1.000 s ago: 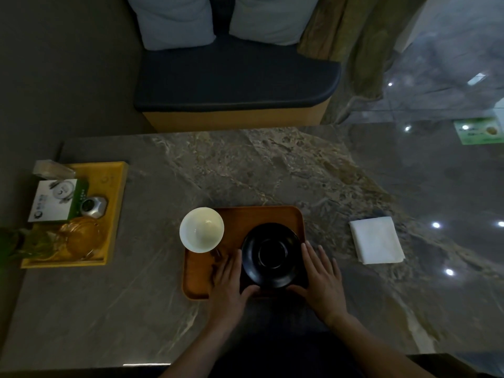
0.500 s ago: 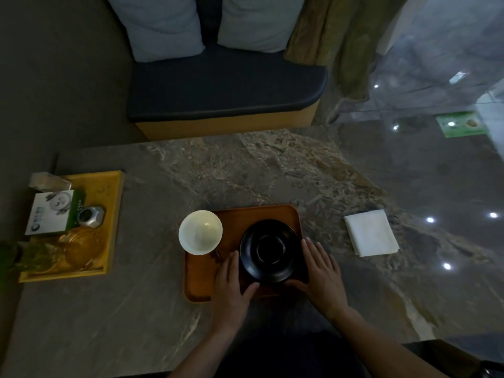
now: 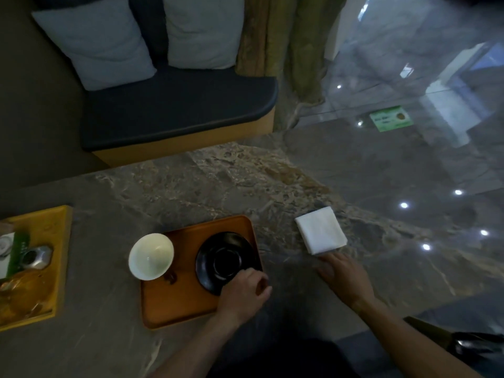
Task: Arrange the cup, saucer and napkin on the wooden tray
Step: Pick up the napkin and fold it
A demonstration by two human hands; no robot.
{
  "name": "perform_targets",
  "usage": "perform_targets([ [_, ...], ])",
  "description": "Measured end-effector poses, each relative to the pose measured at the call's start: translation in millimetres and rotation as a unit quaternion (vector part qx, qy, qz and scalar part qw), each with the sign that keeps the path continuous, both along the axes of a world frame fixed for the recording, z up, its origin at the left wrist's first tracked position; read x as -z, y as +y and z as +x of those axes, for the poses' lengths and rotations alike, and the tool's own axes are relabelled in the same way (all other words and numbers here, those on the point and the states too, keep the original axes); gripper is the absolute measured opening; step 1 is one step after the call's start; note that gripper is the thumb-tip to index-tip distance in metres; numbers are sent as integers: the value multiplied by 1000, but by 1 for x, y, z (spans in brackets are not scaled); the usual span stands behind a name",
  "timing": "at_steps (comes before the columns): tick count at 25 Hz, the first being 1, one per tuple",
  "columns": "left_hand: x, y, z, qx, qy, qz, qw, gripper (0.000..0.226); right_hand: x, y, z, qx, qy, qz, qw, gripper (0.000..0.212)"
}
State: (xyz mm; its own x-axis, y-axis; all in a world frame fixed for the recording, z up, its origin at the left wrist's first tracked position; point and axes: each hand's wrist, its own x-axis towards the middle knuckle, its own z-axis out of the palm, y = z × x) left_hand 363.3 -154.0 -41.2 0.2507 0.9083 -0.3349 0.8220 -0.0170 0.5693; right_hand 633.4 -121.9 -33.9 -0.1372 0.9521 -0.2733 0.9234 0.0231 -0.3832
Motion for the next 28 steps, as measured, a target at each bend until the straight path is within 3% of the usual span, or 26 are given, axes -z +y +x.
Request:
perform_targets([
  [5, -16, 73, 68, 52, 78, -51, 994, 34, -8, 50, 57, -40, -47, -52, 997, 32],
  [13, -11, 142, 117, -50, 127, -102, 985, 65, 13, 126, 71, -137, -80, -60, 985, 98],
  [16, 0, 149, 123, -64, 134, -118, 982, 78, 19, 142, 66, -183, -73, -90, 976, 110],
  [22, 14, 152, 128, -89, 128, -100, 983, 63, 21, 159, 61, -219, -99, -75, 968, 94],
  [28, 15, 150, 134, -110, 112, -77, 985, 62, 24, 164, 63, -197, -56, -74, 976, 71],
])
